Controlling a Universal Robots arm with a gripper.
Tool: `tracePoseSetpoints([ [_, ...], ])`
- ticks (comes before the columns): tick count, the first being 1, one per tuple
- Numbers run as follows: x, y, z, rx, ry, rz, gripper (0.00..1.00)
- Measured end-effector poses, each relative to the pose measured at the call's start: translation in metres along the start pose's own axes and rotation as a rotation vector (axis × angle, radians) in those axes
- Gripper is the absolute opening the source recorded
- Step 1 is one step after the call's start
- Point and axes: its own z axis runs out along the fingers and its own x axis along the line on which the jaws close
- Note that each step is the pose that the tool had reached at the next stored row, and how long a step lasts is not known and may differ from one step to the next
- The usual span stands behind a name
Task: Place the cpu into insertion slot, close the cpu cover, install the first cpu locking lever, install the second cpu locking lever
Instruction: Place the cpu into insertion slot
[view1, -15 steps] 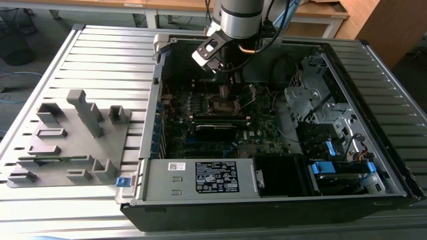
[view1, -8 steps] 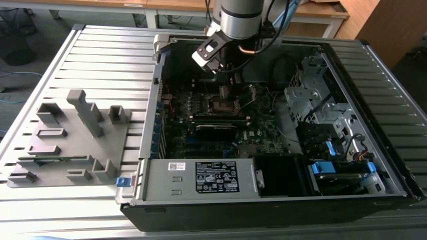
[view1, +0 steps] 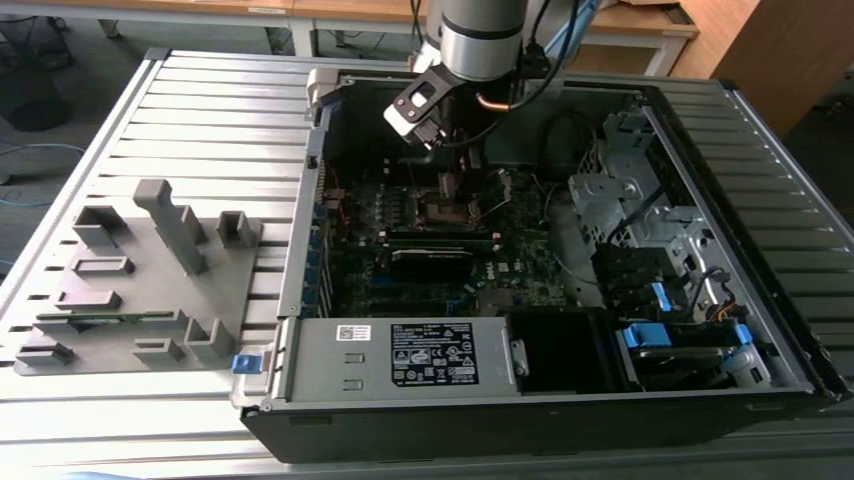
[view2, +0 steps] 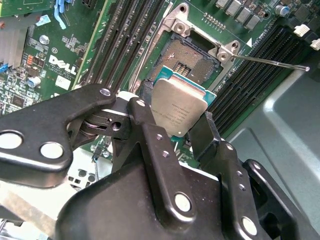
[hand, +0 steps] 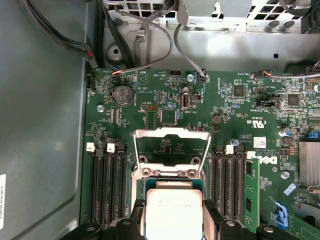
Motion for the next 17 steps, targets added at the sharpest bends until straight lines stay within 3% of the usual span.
tracePoseSetpoints([
  [9, 0.0001, -0.0008, 0.0012, -0.0013, 0.0005, 0.000, 0.54],
  [15, 0.0001, -0.0046, 0.0063, -0.0203, 0.0001, -0.004, 0.54],
  [17, 0.0001, -0.0059, 0.0079, -0.0224, 0.0002, -0.005, 0.54],
])
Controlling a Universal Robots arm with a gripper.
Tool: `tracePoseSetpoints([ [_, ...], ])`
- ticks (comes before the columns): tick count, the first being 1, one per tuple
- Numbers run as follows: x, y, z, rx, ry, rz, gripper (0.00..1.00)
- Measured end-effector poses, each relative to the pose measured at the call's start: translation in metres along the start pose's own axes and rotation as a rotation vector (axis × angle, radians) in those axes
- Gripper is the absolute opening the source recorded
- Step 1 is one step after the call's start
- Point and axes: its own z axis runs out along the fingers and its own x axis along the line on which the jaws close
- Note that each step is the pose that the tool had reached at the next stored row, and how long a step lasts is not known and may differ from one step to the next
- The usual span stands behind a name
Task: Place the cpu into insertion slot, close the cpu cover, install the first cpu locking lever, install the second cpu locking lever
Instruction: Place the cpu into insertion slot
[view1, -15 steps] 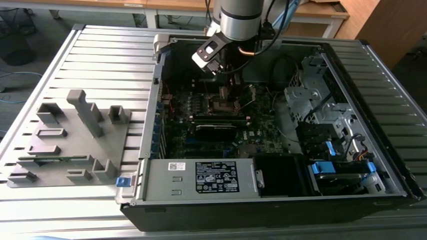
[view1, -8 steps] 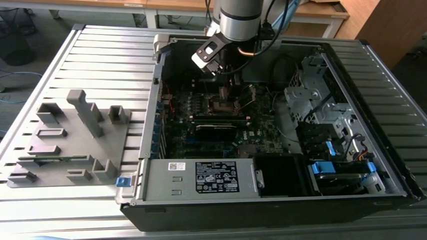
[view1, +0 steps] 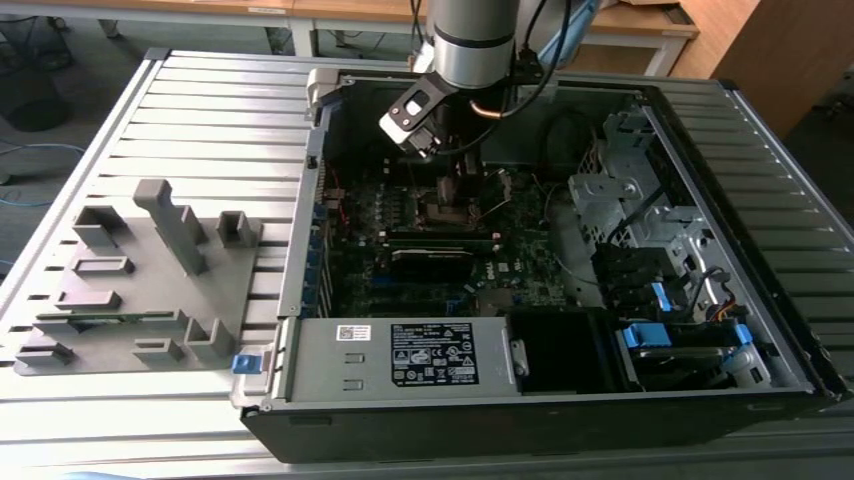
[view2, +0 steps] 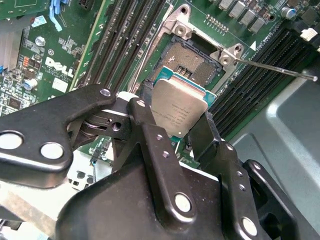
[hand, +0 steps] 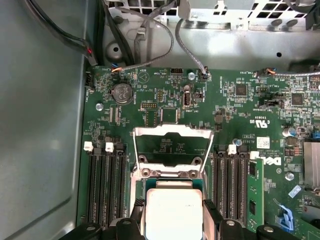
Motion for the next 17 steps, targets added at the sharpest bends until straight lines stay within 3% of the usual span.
tracePoseSetpoints([
  [9, 0.0000, -0.0013, 0.0015, -0.0003, -0.0007, 0.000, 0.54],
  [17, 0.0000, -0.0029, 0.0066, -0.0002, -0.0008, 0.000, 0.54],
])
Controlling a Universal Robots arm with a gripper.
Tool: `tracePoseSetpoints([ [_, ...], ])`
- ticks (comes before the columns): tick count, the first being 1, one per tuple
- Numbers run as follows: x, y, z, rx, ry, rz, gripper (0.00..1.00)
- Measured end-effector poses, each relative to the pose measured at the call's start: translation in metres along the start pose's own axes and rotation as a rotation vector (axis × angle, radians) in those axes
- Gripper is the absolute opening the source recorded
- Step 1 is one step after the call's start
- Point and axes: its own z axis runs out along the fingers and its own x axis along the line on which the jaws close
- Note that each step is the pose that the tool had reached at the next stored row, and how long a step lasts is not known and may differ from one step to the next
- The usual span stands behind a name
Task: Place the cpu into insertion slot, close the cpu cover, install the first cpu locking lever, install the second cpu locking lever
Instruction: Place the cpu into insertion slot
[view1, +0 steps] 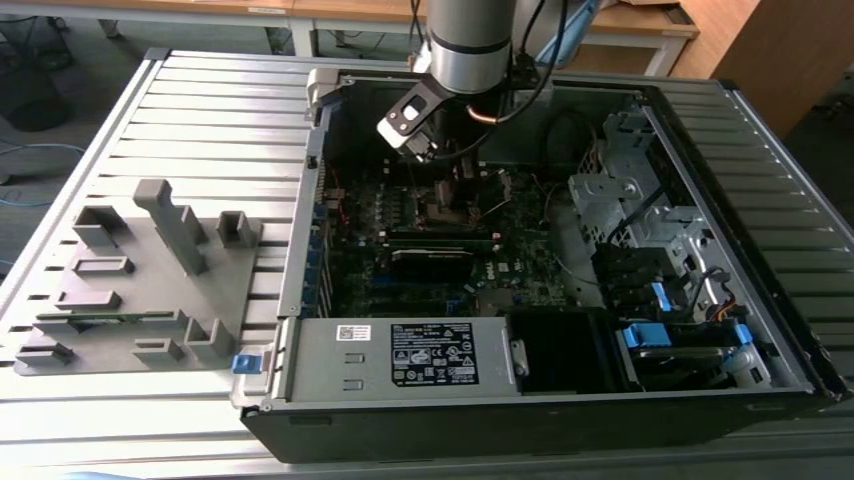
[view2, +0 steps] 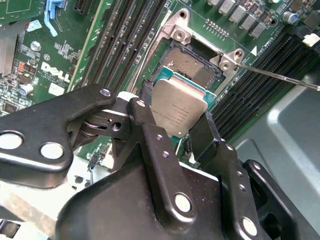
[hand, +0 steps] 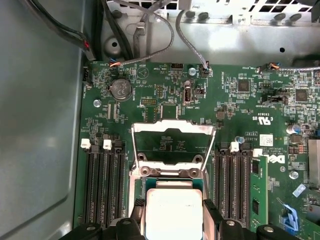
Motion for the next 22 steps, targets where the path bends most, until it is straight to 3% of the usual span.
tracePoseSetpoints([
  [22, 0.0001, -0.0099, 0.0205, 0.0001, -0.0001, 0.000, 0.54],
])
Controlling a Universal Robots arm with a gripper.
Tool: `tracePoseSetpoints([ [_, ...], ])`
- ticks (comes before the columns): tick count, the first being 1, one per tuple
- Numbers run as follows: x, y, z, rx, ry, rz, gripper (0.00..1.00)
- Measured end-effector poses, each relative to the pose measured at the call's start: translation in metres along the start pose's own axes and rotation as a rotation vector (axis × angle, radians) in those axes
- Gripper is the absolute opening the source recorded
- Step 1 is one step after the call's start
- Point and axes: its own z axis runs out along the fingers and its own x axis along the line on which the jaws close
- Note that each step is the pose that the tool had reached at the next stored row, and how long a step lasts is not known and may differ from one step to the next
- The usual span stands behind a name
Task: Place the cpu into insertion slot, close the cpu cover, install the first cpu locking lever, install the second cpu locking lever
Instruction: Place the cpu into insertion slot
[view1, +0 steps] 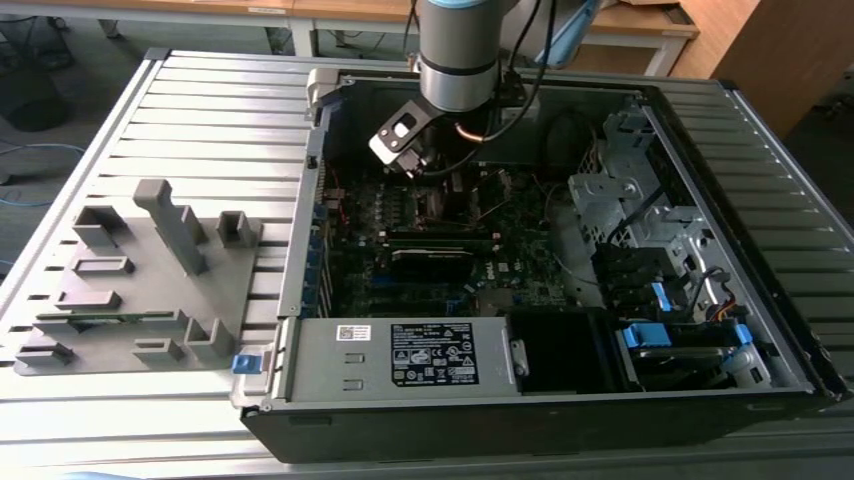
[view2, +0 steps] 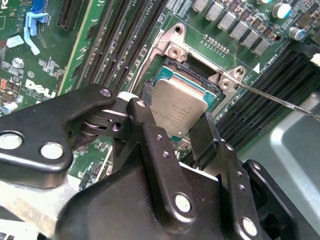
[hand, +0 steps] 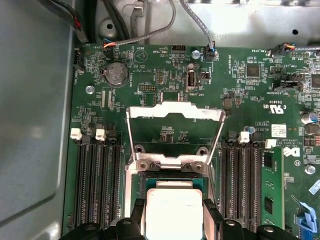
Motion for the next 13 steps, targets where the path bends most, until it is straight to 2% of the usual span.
tracePoseSetpoints([
  [10, 0.0014, -0.0005, 0.0022, -0.0002, 0.0055, 0.000, 0.54],
  [13, 0.0016, -0.0006, 0.0038, -0.0001, 0.0055, 0.002, 0.54],
])
